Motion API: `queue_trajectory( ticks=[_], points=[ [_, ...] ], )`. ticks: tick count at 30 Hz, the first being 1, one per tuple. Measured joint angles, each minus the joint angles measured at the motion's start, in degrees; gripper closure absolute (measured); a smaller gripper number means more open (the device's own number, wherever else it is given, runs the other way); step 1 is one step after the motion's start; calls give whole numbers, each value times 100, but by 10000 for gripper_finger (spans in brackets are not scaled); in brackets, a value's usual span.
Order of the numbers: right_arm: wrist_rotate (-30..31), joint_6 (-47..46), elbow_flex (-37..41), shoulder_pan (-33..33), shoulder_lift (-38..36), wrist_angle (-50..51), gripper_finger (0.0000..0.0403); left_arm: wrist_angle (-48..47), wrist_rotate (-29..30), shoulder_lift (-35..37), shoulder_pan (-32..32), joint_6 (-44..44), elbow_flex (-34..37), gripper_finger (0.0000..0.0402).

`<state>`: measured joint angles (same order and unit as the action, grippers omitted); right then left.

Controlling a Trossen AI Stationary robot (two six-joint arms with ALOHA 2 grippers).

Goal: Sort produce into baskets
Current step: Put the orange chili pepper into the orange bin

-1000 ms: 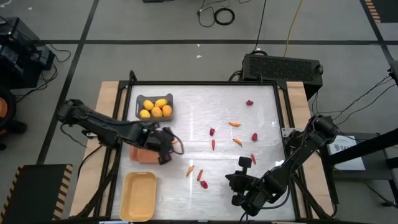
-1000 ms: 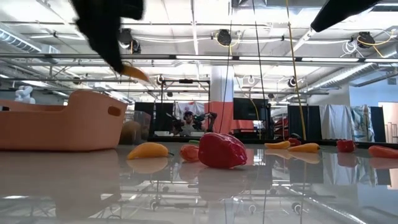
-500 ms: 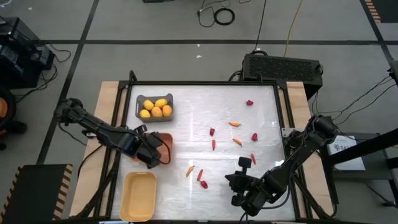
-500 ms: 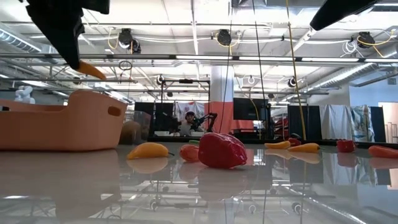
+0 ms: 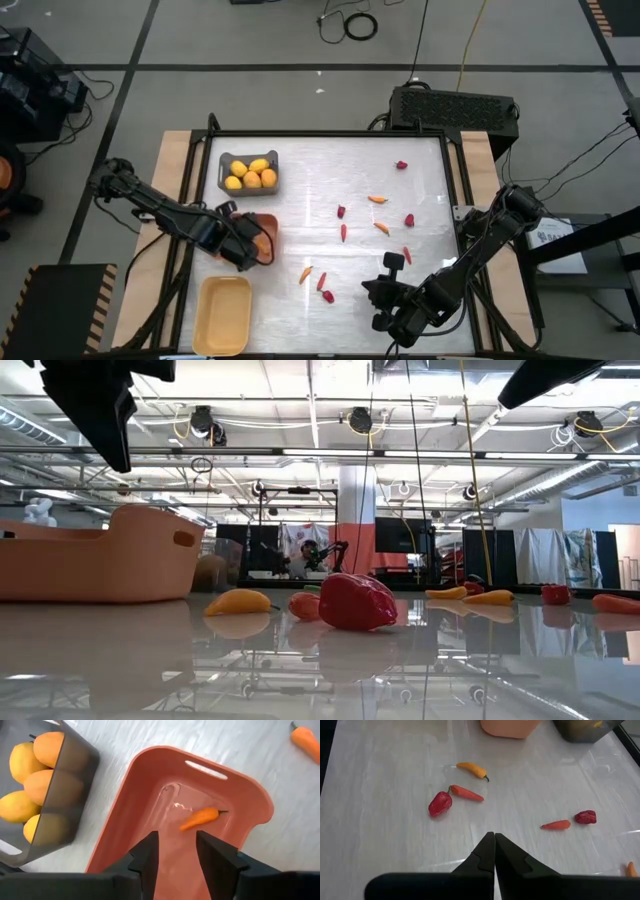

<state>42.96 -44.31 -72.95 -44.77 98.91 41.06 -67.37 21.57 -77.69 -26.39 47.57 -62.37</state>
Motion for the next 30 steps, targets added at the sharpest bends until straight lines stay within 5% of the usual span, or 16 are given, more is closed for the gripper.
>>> queue_trajectory(
  ticks=[6, 19, 30],
  points=[
    [0, 2, 0, 1, 0, 2, 403, 938, 58, -21, 0, -695, 0, 261],
    [2, 2, 0, 2, 0, 9, 403, 4271, -388, -1175, -272, -4204, 0, 261],
    [1, 2, 0, 2, 0, 17, 403, 6289, -376, -2485, -295, -4871, 0, 261]
  ],
)
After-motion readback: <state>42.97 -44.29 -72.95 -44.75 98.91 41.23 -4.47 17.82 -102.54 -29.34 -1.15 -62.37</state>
